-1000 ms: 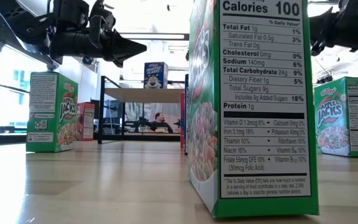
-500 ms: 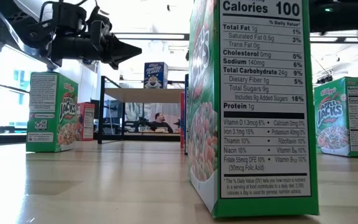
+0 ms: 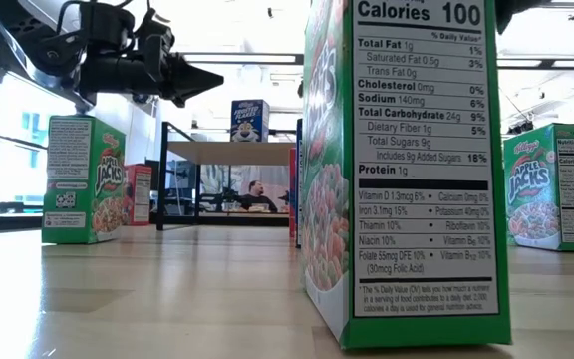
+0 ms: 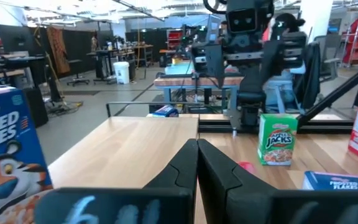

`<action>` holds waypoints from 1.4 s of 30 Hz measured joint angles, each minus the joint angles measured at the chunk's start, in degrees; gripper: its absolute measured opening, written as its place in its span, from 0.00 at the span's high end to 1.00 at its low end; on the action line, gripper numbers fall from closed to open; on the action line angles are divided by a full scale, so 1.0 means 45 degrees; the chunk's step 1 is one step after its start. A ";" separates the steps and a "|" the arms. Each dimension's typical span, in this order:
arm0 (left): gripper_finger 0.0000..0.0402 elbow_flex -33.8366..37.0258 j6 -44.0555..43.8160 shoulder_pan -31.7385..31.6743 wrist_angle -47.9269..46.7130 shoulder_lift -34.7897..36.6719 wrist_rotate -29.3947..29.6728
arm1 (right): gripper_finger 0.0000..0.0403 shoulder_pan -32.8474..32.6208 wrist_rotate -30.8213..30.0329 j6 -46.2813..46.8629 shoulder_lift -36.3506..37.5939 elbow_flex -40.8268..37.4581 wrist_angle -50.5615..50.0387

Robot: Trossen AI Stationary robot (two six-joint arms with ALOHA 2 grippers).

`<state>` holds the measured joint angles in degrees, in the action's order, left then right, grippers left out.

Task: Stack cereal on shelf
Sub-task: Put the center red cereal box on the shelf

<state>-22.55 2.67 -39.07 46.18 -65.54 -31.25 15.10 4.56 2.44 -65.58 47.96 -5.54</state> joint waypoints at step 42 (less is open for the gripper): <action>1.00 0.0005 0.1042 -0.1098 -0.1327 0.0000 -0.0037 | 0.46 -0.0696 -0.0790 -0.1028 -0.9189 0.8385 -0.9573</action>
<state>-22.52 7.35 -44.01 40.21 -65.54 -31.42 11.97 1.00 -2.18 -106.94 85.69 -48.62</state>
